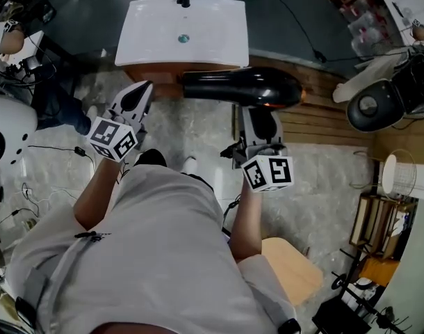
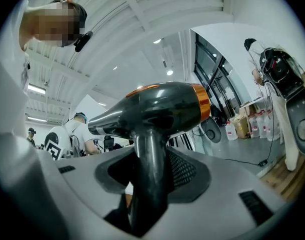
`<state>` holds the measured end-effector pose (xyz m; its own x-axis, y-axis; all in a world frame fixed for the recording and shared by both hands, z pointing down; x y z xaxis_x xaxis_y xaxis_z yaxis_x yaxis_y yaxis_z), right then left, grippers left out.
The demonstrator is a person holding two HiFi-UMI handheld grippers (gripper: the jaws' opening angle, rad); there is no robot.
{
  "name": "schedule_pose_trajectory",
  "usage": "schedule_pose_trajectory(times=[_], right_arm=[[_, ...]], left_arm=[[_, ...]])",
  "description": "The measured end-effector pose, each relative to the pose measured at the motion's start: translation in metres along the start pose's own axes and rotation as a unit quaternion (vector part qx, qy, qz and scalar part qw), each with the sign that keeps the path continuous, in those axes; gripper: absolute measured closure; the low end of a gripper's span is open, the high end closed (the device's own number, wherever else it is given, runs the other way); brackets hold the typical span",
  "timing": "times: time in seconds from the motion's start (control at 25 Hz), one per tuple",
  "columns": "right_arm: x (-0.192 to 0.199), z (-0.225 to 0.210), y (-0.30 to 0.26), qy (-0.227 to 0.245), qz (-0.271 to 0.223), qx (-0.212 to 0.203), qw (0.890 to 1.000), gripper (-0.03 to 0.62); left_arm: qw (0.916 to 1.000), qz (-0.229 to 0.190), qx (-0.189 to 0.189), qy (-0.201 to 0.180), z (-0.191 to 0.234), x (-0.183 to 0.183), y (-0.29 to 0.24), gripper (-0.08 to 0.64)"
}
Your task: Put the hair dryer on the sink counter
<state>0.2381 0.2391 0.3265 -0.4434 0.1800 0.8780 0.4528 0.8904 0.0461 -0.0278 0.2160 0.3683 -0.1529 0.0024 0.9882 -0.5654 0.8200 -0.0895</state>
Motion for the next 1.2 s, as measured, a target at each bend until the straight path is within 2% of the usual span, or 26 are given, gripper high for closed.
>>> schedule_pose_trajectory(times=[0.24, 0.48, 1.2], right_arm=[[-0.005, -0.015, 0.005, -0.007, -0.002, -0.004, 1.000, 0.413], [-0.012, -0.018, -0.001, -0.009, -0.002, -0.012, 1.000, 0.413], [-0.008, -0.026, -0.051, -0.010, 0.000, -0.001, 1.000, 0.413]], left_arm=[[0.9999, 0.010, 0.000, 0.003, -0.016, 0.002, -0.007, 0.558], [0.9999, 0.014, -0.002, -0.003, -0.015, -0.004, -0.016, 0.558], [0.9998, 0.014, 0.017, 0.005, 0.023, 0.008, -0.056, 0.558]])
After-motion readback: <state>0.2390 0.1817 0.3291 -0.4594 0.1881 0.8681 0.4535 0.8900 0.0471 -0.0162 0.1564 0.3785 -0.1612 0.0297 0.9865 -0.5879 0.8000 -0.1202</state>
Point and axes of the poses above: the fingertips, and each gripper's own axes: y backward along the fingers, z to its left, x out of its underside, the point moved 2 cm from there along y, backward along the fingers, and after that the axes turned 15 degrees about -y, right-handed, at the moved point
